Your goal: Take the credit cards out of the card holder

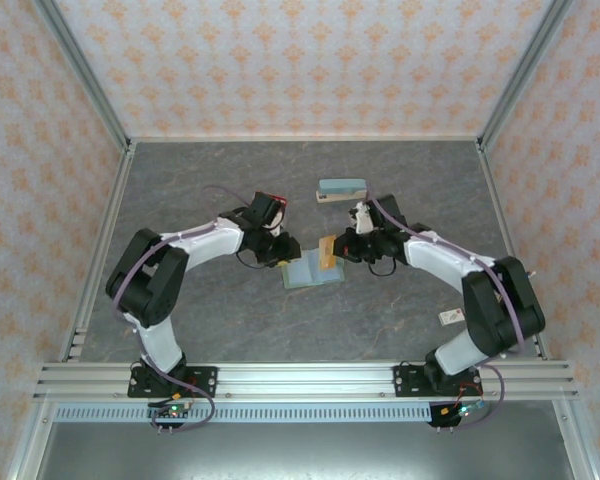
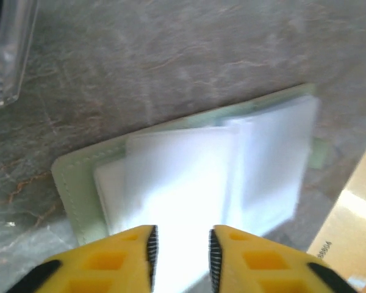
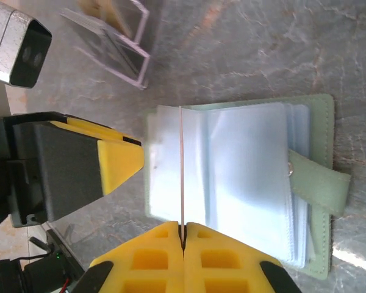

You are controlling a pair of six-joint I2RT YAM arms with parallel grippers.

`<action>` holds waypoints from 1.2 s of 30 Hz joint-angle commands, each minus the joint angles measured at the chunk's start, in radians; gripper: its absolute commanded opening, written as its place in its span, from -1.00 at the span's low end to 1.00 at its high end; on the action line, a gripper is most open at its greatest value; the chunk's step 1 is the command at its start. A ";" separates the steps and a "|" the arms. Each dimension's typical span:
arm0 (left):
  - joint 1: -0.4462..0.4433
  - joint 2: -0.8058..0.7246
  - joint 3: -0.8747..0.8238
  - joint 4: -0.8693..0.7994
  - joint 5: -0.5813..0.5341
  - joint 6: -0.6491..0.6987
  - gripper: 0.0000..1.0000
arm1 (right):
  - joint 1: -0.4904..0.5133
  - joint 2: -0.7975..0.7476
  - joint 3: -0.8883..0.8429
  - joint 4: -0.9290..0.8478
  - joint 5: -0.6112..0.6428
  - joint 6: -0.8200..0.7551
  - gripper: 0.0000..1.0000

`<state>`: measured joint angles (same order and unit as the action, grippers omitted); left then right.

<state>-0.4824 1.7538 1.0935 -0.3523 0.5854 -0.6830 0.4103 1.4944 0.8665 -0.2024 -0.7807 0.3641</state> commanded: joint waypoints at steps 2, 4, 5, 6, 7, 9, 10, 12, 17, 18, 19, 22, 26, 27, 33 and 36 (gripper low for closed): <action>0.038 -0.137 -0.010 0.034 0.011 -0.013 0.02 | -0.004 -0.082 -0.008 0.035 -0.015 -0.027 -1.00; 0.062 -0.183 -0.044 0.094 0.051 -0.038 0.22 | -0.004 -0.094 -0.002 0.090 -0.045 -0.007 -1.00; 0.074 -0.206 -0.063 0.133 0.079 -0.052 0.29 | -0.004 -0.096 0.001 0.120 -0.062 0.010 -1.00; 0.086 -0.226 -0.079 0.171 0.107 -0.065 0.36 | -0.005 -0.093 0.006 0.158 -0.084 0.030 -1.00; 0.094 -0.243 -0.092 0.202 0.129 -0.077 0.42 | -0.003 -0.090 0.010 0.190 -0.102 0.048 -1.00; 0.105 -0.269 -0.111 0.258 0.167 -0.095 0.49 | -0.003 -0.080 0.020 0.262 -0.134 0.095 -1.00; 0.107 -0.277 -0.114 0.278 0.180 -0.100 0.50 | -0.003 -0.073 0.025 0.288 -0.149 0.111 -1.00; 0.107 -0.286 -0.124 0.326 0.207 -0.115 0.52 | -0.004 -0.053 0.042 0.350 -0.184 0.153 -1.00; 0.107 -0.271 -0.137 0.447 0.268 -0.163 0.52 | -0.004 -0.006 0.070 0.450 -0.256 0.228 -1.00; 0.107 -0.268 -0.139 0.471 0.277 -0.172 0.50 | -0.004 0.003 0.076 0.459 -0.267 0.239 -1.00; 0.107 -0.264 -0.139 0.492 0.287 -0.182 0.48 | -0.004 0.012 0.082 0.462 -0.273 0.243 -1.00; 0.106 -0.255 -0.140 0.550 0.309 -0.208 0.27 | -0.004 0.029 0.092 0.478 -0.290 0.259 -1.00; 0.107 -0.252 -0.147 0.590 0.326 -0.224 0.02 | -0.003 0.045 0.095 0.510 -0.313 0.284 -1.00; 0.108 -0.253 -0.146 0.594 0.327 -0.226 -0.04 | -0.004 0.047 0.097 0.512 -0.316 0.287 -1.00; 0.110 -0.254 -0.152 0.626 0.339 -0.238 -0.29 | -0.005 0.063 0.112 0.519 -0.335 0.301 -1.00; 0.111 -0.246 -0.152 0.638 0.341 -0.248 -0.30 | -0.005 0.070 0.115 0.544 -0.356 0.319 -1.00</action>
<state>-0.3634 1.4963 0.9394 0.1993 0.8753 -0.9176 0.4011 1.5478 0.9493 0.2764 -1.0878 0.6632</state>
